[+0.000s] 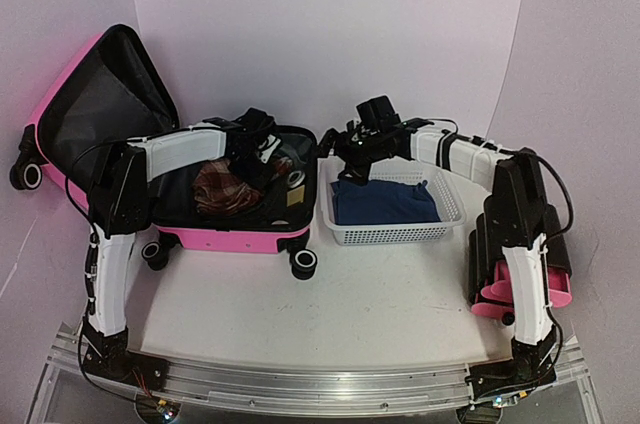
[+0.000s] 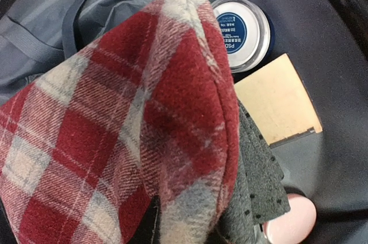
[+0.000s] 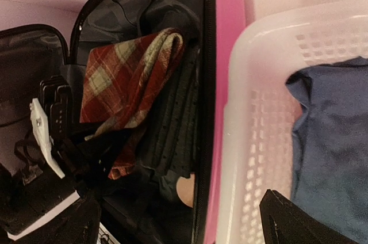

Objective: Open, take out, and arrange the luggage

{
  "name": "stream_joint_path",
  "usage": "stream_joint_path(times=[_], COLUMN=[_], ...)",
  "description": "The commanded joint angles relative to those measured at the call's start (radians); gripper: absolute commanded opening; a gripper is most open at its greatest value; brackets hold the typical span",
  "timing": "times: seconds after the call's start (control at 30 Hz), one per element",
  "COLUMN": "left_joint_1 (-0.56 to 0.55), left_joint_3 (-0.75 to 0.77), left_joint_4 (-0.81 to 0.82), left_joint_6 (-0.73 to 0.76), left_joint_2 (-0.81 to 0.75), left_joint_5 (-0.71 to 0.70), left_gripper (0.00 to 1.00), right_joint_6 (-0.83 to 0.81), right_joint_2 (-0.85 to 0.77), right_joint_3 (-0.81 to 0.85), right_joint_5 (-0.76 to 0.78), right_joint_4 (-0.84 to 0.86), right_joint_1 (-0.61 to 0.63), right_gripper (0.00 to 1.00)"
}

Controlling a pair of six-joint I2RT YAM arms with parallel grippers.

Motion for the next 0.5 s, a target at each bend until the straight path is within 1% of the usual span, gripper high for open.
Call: stream_joint_path(times=[0.0, 0.1, 0.27, 0.47], left_joint_1=[0.018, 0.028, 0.037, 0.037], left_joint_3=[-0.041, -0.069, -0.152, -0.189], left_joint_4=[0.029, 0.044, 0.106, 0.133], left_joint_6=[-0.019, -0.021, -0.024, -0.012], left_joint_2=[-0.114, -0.152, -0.231, -0.284], left_joint_5=[0.052, 0.071, 0.117, 0.215], left_gripper=[0.03, 0.00, 0.00, 0.00], right_joint_6=[0.134, 0.208, 0.382, 0.478], right_joint_2=[0.092, 0.178, 0.308, 0.424], right_joint_3=[0.166, 0.265, 0.417, 0.563], right_joint_5=[-0.011, 0.008, 0.050, 0.117], right_joint_4=[0.086, 0.102, 0.144, 0.168], right_joint_1=[0.030, 0.047, 0.075, 0.107], right_gripper=[0.98, 0.98, 0.98, 0.98])
